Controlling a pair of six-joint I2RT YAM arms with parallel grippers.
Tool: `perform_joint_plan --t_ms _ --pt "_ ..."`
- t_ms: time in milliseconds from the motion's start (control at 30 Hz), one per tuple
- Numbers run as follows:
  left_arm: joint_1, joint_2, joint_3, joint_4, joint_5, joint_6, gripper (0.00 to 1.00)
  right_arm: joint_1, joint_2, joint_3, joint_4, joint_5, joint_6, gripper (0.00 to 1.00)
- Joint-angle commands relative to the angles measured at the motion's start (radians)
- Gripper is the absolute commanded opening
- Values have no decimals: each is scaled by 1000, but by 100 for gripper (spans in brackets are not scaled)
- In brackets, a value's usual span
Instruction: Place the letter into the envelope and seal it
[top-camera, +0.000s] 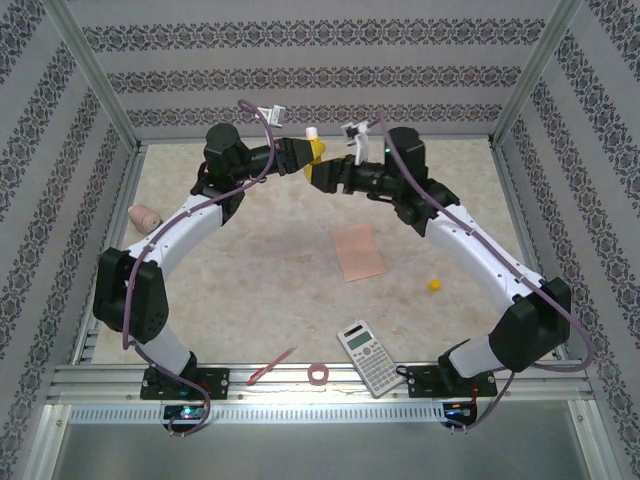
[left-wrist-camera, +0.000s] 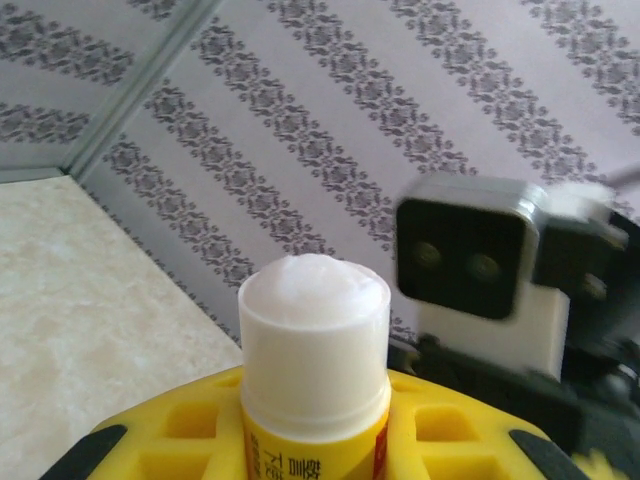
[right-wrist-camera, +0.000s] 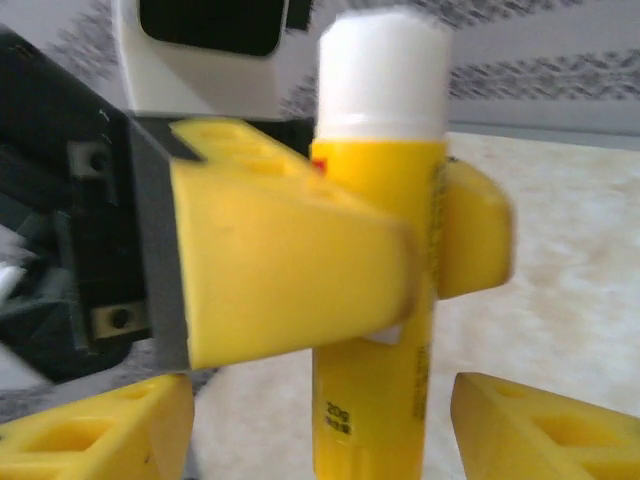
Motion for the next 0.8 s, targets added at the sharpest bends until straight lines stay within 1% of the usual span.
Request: perform_joint_plan --t_ms 0,100,167,233,300,533,667,767 --pt "11 42 48 204 123 -122 0 -78 -64 -40 204 -332 173 78" --pt "14 60 56 310 143 -197 0 -130 -71 -70 226 -390 205 79" --pt "14 62 62 303 147 -195 0 -141 -72 -101 275 -398 233 79" --pt "14 58 60 282 142 -177 0 -137 -57 -117 346 -417 277 79" --pt "14 57 62 267 141 -166 0 -127 -39 -121 373 -423 295 77" --pt "13 56 63 278 128 -180 0 -96 17 -124 378 -383 266 77" --pt "14 56 59 282 122 -182 0 -76 40 -109 343 -362 233 77" --pt "14 56 56 286 121 -187 0 -66 53 -106 357 -360 239 76"
